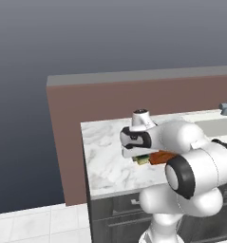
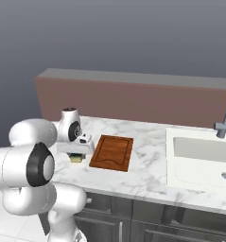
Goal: Pick up the sponge from the counter and clean the cutting board by briefly scrubbing or pressing down on the cutting board. Once finished, release the sponge.
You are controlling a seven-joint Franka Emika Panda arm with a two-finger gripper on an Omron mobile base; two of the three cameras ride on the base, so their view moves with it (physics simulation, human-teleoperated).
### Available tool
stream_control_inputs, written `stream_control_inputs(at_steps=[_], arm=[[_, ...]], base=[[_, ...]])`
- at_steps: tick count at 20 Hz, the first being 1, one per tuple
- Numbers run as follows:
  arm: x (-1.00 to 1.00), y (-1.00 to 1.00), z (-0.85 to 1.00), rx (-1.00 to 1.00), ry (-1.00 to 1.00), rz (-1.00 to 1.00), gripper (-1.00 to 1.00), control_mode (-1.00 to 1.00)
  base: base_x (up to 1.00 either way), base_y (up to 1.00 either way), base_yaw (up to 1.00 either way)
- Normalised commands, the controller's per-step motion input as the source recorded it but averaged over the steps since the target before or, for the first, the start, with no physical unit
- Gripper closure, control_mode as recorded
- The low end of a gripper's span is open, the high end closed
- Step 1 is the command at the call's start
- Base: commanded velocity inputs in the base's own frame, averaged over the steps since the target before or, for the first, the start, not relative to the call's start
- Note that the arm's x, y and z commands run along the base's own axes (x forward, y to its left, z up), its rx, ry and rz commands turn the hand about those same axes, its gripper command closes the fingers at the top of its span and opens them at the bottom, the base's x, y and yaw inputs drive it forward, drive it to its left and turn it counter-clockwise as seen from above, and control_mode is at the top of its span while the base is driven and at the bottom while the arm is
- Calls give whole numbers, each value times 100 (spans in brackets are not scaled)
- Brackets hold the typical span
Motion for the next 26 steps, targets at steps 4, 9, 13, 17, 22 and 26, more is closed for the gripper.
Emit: stream_control_inputs(at_steps=[4,9,13,17,22,26], arm=[[22,-39,60,-2,5,0,100,-100],[38,-53,41,0,15,2,100,-100],[40,-57,13,0,21,11,100,-100],[17,-65,0,0,14,19,100,-100],[0,-62,-15,0,6,25,100,-100],[-3,-51,-33,0,4,31,100,-100]], base=[[0,0,0],[0,0,0],[0,0,0],[0,0,0],[0,0,0],[0,0,0]])
